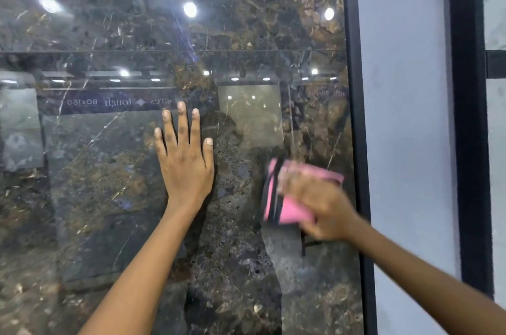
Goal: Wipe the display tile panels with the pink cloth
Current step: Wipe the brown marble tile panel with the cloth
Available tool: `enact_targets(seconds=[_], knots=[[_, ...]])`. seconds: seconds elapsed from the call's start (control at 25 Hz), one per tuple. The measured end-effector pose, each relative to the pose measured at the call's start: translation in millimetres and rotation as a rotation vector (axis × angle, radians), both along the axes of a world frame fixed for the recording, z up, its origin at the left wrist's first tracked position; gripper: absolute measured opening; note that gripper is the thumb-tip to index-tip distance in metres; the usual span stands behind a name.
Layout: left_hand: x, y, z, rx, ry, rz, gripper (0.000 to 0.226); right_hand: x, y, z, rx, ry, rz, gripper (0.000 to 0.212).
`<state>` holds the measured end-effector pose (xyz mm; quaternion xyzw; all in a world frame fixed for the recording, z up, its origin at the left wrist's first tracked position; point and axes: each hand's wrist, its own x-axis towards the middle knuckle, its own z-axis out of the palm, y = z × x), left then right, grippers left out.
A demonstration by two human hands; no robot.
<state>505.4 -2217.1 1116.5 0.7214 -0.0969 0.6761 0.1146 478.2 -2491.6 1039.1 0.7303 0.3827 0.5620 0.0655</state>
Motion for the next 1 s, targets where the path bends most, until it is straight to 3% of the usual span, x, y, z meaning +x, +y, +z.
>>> enact_targets(seconds=[0.08,0.12,0.16,0.28,0.36,0.44,0.6,0.64,0.68,0.72,0.84,0.88,0.92,1.0], knots=[[-1,-2,-4,-0.004,0.003,0.002,0.058,-9,0,-47,-0.462,0.043,-0.043,0.063],[-1,-2,-6,-0.006,0.01,0.003,0.058,-11,-7,-36,-0.496,0.049,-0.045,0.063],[-1,-2,-7,-0.009,0.016,0.004,0.058,-8,-14,-11,-0.352,0.023,-0.043,0.063],[-3,-4,-11,-0.015,0.021,0.002,0.058,-6,-25,103,0.471,-0.065,-0.082,0.067],[-4,-4,-16,-0.009,0.022,-0.016,0.057,-4,-8,136,0.71,-0.077,-0.068,0.066],[-5,-3,-29,0.013,0.029,-0.043,0.057,2,18,97,0.535,-0.082,-0.006,0.067],[-11,-7,-83,0.022,0.077,-0.059,0.057,-4,35,-83,-0.422,0.05,-0.037,0.065],[-12,-9,-100,0.029,0.093,-0.045,0.058,-6,25,-100,-0.543,0.064,-0.049,0.065],[-13,-10,-114,0.04,0.109,-0.028,0.06,-6,10,-95,-0.532,0.064,-0.044,0.064],[-13,-11,-123,0.051,0.117,-0.013,0.061,-4,-4,-74,-0.388,0.038,-0.052,0.061],[-13,-13,-127,0.038,0.127,0.003,0.061,-3,-45,24,0.384,-0.102,-0.077,0.064],[-13,-13,-127,0.029,0.128,0.004,0.061,-3,-51,40,0.538,-0.132,-0.08,0.066],[-13,-14,-127,0.024,0.129,0.007,0.061,-2,-51,37,0.594,-0.143,-0.092,0.067],[-12,-14,-130,0.024,0.132,0.003,0.06,2,-40,-25,0.508,-0.088,-0.101,0.068]])
